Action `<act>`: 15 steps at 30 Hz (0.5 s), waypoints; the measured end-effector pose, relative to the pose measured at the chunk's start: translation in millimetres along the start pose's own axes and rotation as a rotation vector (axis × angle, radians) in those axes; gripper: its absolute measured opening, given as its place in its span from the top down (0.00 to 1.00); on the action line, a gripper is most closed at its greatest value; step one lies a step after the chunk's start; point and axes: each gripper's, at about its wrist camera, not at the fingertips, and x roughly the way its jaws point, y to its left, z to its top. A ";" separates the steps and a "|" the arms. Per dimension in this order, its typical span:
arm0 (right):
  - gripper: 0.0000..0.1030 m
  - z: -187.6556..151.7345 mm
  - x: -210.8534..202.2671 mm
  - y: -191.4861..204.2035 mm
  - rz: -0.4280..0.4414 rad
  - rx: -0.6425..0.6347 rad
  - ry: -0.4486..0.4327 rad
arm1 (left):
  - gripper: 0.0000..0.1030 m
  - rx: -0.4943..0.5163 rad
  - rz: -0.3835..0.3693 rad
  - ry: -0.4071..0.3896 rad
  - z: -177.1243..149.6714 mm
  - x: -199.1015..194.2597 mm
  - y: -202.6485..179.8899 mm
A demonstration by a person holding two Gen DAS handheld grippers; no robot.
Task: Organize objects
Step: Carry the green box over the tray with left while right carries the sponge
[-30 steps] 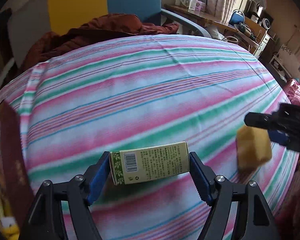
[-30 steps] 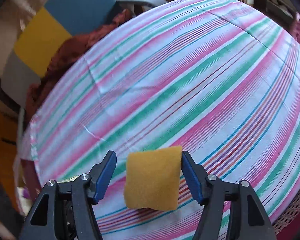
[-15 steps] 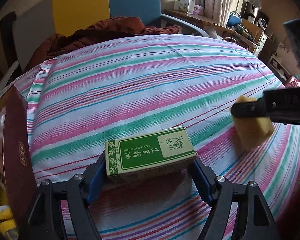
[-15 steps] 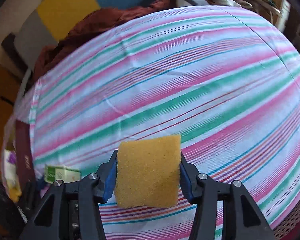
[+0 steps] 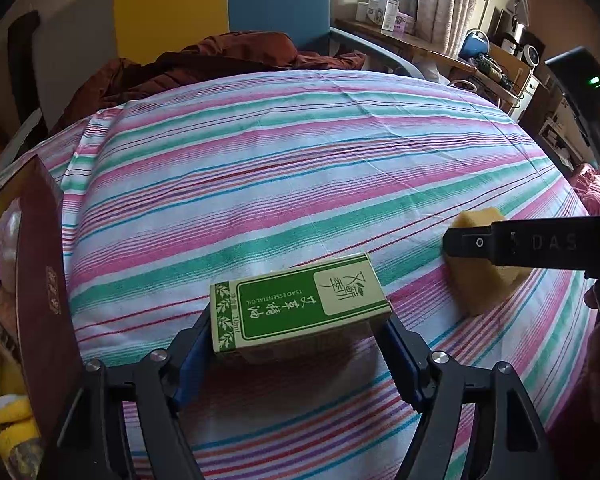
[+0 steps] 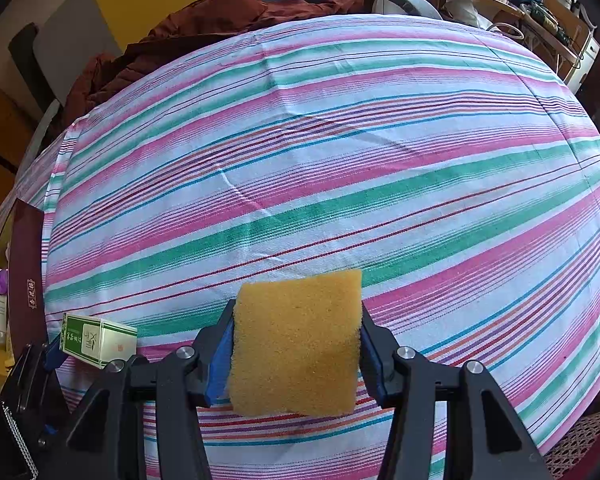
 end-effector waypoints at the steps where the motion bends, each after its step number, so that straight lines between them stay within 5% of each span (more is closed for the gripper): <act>1: 0.48 -1.4 -0.4 -0.2 0.000 -0.002 -0.002 | 0.26 -0.002 0.004 -0.001 -1.1 -1.4 0.1; 15: 0.48 0.3 -2.8 7.7 0.029 -0.057 -0.012 | 0.26 0.031 0.051 -0.007 -17.5 -8.9 3.0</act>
